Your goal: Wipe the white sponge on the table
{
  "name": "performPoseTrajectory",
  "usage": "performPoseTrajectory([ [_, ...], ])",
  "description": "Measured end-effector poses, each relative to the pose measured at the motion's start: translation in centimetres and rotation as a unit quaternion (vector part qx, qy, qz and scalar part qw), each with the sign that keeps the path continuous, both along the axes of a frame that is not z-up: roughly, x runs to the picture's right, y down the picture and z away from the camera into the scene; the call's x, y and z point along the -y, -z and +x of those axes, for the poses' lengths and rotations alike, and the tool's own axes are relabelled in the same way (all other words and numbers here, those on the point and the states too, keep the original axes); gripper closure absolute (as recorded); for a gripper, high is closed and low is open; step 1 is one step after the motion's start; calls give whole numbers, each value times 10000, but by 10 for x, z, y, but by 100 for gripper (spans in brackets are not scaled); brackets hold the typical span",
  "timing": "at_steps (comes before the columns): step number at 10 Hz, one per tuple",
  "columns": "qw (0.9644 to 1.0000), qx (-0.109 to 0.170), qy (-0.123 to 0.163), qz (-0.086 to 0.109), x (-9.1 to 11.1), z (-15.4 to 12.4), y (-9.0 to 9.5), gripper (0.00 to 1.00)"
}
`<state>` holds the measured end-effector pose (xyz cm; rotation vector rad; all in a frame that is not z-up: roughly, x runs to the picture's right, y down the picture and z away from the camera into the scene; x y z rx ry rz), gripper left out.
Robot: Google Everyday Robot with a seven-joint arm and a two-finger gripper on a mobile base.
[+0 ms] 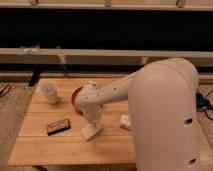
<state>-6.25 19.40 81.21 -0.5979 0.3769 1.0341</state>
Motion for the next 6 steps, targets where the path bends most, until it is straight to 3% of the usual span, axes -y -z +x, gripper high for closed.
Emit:
performPoseTrajectory([
  [2,9999,159,-30,-18,-4,2,4,20],
  [4,9976,678,-84,54,-5,0,12,20],
  [6,9969,775,-78,74,-5,-3,14,20],
])
